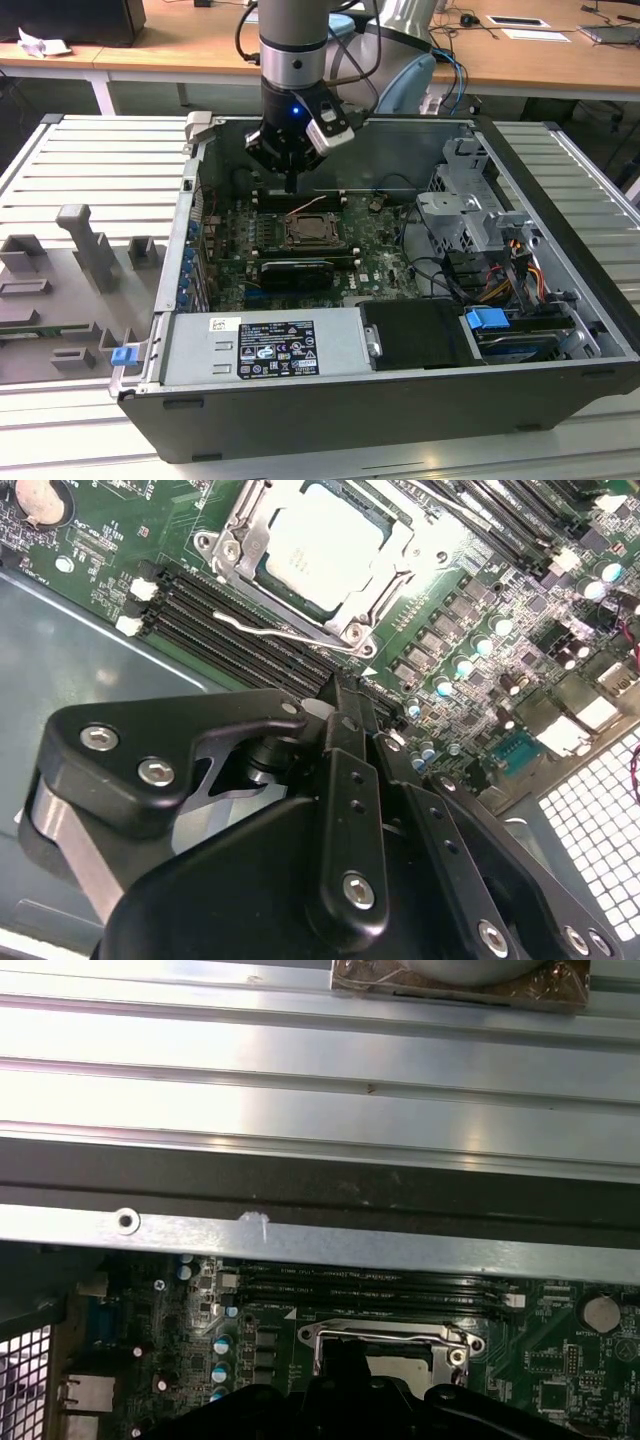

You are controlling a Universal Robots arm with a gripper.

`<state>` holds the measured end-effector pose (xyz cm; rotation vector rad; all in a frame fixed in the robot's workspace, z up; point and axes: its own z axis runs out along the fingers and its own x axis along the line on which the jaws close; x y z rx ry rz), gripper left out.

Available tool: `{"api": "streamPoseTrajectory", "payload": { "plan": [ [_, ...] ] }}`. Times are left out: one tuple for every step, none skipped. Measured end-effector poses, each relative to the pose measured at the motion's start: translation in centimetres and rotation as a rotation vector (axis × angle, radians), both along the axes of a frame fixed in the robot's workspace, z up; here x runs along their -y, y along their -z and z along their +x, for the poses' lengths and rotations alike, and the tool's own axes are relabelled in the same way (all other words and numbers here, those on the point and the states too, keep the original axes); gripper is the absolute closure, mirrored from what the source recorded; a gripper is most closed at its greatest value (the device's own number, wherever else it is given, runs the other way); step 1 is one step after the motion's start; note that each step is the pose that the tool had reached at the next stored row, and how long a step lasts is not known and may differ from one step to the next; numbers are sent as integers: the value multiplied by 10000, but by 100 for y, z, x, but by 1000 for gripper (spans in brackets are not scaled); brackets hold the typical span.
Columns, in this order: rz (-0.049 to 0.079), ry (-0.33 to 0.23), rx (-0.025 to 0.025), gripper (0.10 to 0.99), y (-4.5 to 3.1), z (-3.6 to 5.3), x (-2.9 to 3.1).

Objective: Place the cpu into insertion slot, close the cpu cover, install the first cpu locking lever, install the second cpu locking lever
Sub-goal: 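Install the first cpu locking lever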

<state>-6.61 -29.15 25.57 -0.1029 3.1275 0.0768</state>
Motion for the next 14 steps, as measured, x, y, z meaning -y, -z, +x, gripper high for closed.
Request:
{"api": "streamPoseTrajectory", "payload": {
  "plan": [
    [0,0,0,980,3,0,0],
    [115,-2,1,980,6,1,1],
    [451,2,1,980,9,1,6],
    [606,2,1,980,22,4,12],
    [617,1,3,980,38,5,17],
    [614,1,0,980,77,8,23],
    [614,0,0,980,97,11,25],
    [615,0,0,980,107,16,25],
    [613,0,-1,980,115,26,25],
    [613,0,-1,980,117,35,26],
    [614,0,-1,980,119,42,26],
    [615,0,0,980,121,46,26],
    [615,0,0,980,122,49,25],
    [614,0,0,980,122,52,26]
  ]
}}
